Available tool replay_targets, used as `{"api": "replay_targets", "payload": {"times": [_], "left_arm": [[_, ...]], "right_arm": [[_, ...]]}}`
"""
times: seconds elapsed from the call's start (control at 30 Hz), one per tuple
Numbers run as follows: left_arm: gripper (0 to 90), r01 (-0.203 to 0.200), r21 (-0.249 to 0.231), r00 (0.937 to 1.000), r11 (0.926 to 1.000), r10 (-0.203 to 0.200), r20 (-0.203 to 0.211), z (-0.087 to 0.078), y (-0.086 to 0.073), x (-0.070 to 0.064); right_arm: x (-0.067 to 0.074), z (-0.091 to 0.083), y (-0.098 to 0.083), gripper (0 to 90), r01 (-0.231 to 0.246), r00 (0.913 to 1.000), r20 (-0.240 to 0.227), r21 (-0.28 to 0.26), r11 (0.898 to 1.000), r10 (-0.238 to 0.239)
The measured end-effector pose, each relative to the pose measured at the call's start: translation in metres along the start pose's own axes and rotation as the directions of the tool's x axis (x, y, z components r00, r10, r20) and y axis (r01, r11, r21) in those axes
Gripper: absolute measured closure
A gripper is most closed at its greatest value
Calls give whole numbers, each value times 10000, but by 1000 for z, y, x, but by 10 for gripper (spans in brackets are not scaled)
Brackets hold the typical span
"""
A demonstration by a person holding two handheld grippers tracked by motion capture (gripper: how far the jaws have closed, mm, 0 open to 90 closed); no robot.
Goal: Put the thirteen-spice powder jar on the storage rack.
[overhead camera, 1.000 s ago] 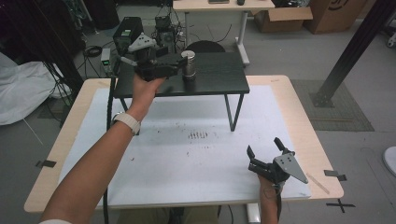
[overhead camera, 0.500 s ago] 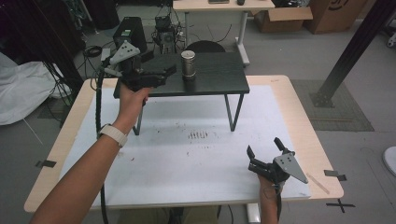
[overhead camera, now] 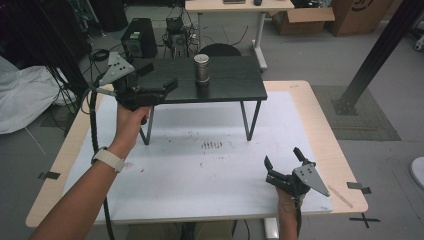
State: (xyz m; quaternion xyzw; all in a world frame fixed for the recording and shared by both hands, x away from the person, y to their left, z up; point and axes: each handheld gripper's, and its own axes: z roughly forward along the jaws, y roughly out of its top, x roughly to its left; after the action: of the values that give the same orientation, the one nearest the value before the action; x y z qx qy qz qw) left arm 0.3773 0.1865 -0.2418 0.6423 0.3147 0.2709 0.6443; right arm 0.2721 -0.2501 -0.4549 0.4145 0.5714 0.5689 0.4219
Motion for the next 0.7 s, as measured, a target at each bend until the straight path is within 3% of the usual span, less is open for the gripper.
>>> {"api": "replay_targets", "payload": {"times": [0.3,0.7], "left_arm": [[14,-153,14,9997,9999,153,-189,-19,-13,4],[11,4,-705,9982,9975,-45,-590,-56,-34,15]], "right_arm": [[0,0,0,3,-5,10000,-4,28,10000,5],[0,0,0,3,-19,10000,-10,33,10000,19]]}}
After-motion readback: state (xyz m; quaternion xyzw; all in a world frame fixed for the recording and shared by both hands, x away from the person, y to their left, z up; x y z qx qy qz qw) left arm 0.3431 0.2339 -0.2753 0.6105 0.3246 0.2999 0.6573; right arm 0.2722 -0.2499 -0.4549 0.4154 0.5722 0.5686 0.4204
